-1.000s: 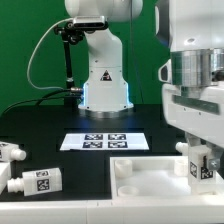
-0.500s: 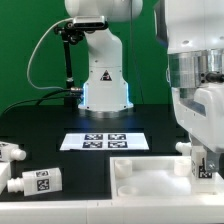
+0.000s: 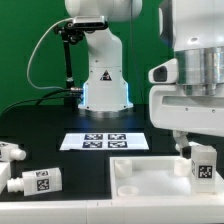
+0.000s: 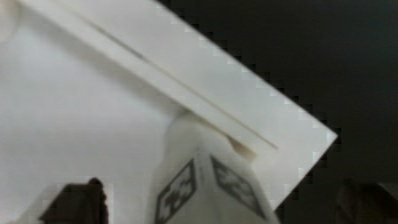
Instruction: Assemble one leg
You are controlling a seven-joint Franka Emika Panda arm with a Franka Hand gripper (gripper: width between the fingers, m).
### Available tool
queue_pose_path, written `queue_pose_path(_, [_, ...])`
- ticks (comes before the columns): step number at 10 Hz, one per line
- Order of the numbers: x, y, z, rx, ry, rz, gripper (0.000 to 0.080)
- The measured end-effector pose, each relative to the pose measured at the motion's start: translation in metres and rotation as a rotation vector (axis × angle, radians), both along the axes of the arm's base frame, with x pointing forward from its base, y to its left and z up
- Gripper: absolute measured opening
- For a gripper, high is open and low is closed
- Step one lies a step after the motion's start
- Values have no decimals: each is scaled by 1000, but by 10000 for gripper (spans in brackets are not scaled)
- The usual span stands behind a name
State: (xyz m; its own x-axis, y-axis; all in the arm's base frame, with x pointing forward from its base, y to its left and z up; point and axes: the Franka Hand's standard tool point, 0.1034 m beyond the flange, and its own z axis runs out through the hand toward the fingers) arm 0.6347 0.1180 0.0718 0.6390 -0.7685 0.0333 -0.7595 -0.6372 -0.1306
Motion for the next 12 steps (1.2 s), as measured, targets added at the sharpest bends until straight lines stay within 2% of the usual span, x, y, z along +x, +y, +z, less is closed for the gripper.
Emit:
queue_pose_path(1, [0, 0, 1, -35, -6, 145, 649])
queue_pose_path(2, [1, 0, 4, -95, -14, 354, 649])
queue_pose_path(3, [5, -5, 6, -129, -24, 543, 649])
queue_pose_path(4, [7, -12, 5, -141, -30, 630, 649])
queue_pose_path(6, [6, -9, 5, -135, -28, 590, 399])
queue_pose_path(7, [6, -9, 5, -135, -28, 586, 399])
queue_pose_path(8, [6, -9, 5, -130, -27, 550, 285])
queue_pose_path(12, [6, -10, 4, -93, -18, 266, 285])
